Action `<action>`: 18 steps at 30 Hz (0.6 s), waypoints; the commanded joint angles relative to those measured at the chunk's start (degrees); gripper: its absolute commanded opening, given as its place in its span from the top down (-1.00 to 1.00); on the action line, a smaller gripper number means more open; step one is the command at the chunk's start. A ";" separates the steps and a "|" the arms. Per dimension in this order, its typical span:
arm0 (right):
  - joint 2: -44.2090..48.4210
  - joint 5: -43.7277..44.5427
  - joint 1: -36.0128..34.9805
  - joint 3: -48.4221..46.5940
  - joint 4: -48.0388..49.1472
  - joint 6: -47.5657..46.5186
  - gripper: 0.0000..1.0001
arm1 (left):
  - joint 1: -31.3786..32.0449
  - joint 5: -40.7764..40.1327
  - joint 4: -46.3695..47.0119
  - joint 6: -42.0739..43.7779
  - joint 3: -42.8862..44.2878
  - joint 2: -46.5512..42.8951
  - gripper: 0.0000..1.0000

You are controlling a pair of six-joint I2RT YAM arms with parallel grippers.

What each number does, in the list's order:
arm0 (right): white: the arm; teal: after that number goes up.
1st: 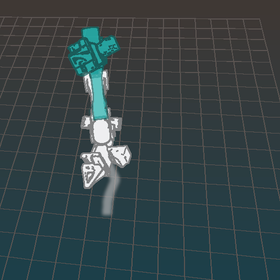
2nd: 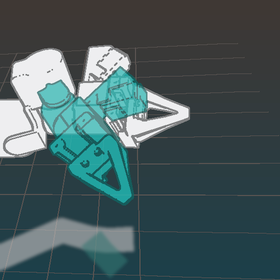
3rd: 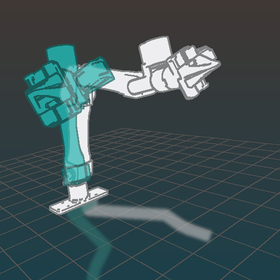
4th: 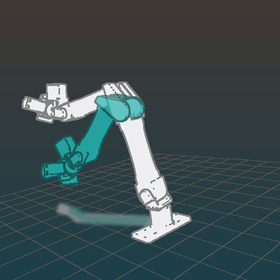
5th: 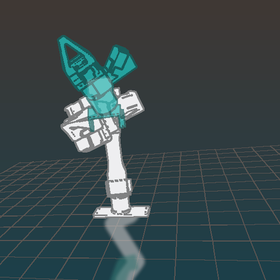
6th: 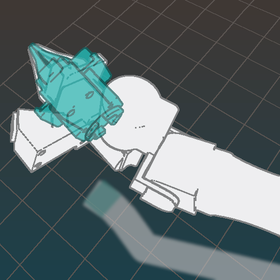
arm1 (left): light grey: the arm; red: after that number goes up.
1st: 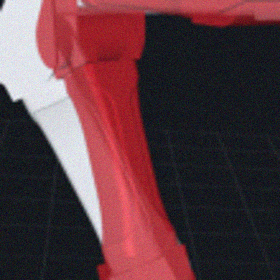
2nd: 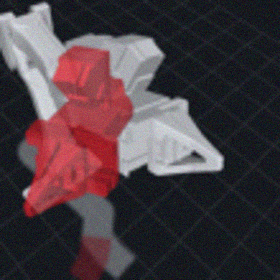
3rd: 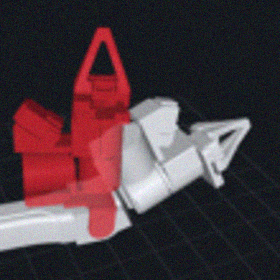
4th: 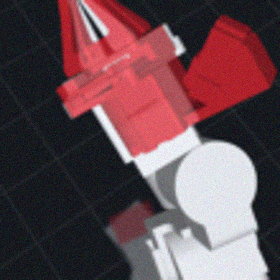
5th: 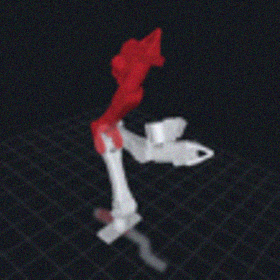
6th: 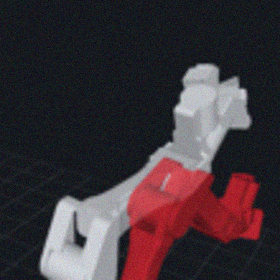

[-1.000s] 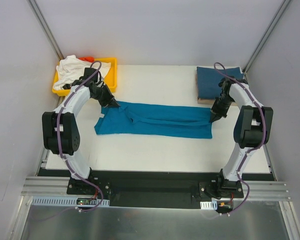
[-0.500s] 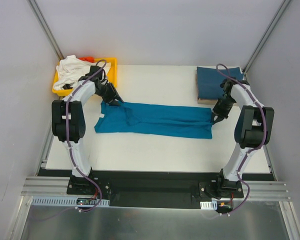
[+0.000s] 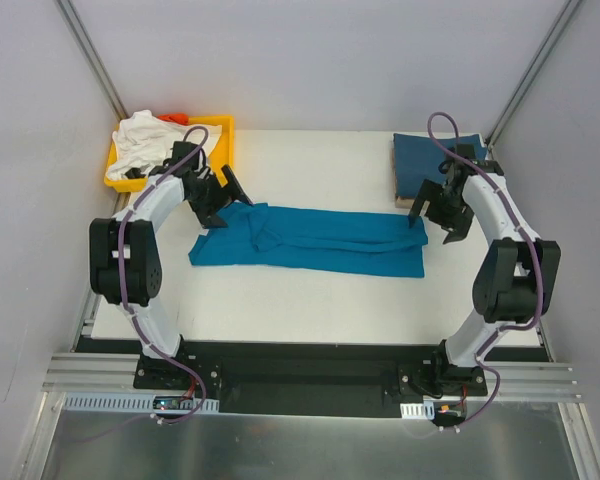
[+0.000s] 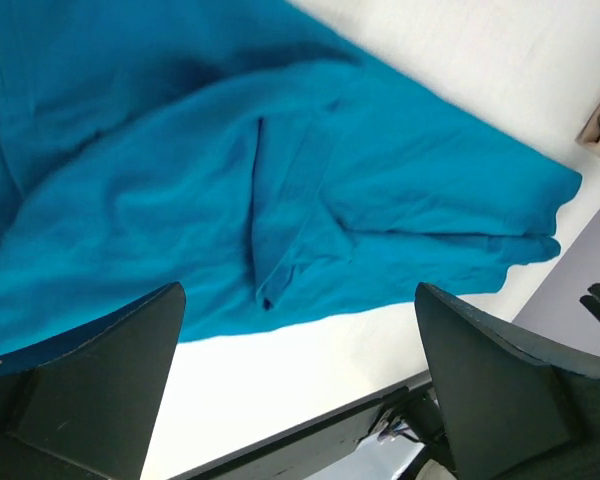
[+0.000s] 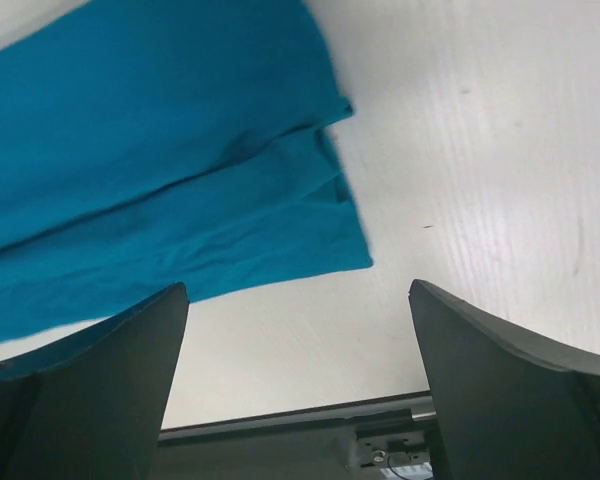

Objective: Fold and stack the t-shirts
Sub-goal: Fold the other side of the tshirt into a rectangle

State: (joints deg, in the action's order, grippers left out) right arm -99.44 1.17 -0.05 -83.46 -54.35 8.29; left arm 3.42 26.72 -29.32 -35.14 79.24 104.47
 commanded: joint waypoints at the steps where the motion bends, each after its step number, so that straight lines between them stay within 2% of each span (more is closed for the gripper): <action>1: 5.04 -7.14 -4.16 5.23 3.45 -4.16 -0.93 | 0.71 0.61 4.09 -1.51 -8.65 -6.46 -0.99; 5: 6.09 -7.76 -8.37 10.06 5.30 -3.90 -0.93 | 0.80 2.37 7.43 -2.39 -12.79 -6.73 -0.98; 9: 5.66 -11.61 -9.61 13.76 10.04 -1.80 -0.93 | 0.80 1.93 10.07 -2.48 -15.34 -6.21 -0.98; 13: 2.59 -12.69 -9.88 13.41 16.18 0.93 -0.93 | 0.71 1.23 11.21 -2.74 -15.96 -4.19 -0.98; 18: -3.03 -9.09 -9.70 8.68 21.38 3.83 -0.93 | 0.27 -1.32 11.66 -3.01 -17.37 -3.48 -0.99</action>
State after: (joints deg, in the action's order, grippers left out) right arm -98.83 -9.43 -9.74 -69.97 -40.05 8.99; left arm 3.77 27.81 -19.05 -37.10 63.42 100.42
